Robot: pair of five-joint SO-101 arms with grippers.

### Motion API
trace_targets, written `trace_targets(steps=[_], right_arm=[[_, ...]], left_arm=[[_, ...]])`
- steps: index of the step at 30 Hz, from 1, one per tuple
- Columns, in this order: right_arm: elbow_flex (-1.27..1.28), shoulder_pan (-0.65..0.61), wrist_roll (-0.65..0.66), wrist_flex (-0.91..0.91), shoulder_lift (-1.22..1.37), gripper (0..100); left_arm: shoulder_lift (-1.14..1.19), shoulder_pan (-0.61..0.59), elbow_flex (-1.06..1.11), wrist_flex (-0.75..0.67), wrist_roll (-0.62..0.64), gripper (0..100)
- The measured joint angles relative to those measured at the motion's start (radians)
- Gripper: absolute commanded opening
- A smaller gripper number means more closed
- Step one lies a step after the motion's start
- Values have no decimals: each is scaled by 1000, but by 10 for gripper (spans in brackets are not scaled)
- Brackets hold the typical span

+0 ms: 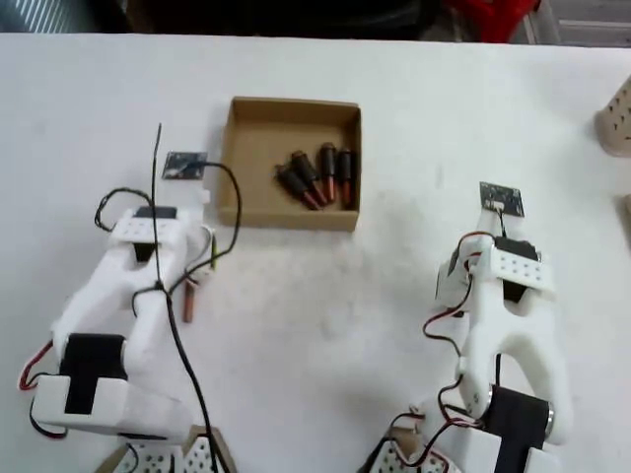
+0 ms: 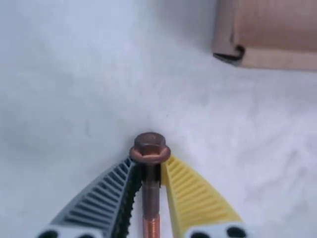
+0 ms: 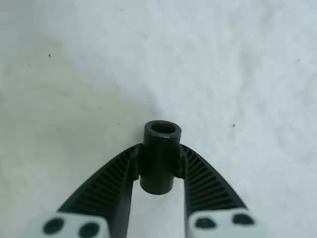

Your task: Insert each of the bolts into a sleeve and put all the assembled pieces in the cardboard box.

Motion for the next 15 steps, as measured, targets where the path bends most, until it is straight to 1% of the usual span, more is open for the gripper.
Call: trace_targets(steps=[4,8,11,15], right_arm=[[11,-8,0,-2,0,17],[54,-94,3,0,0,17],[54,-130,3,0,0,17],[54,-184,3,0,0,17]], left_arm=[[0,0,0,-18,0,20],[-71,-37,63,-107,-6,21],[-141,-78,129,-189,-6,22],[-175,-89,147,-229,-6,22]])
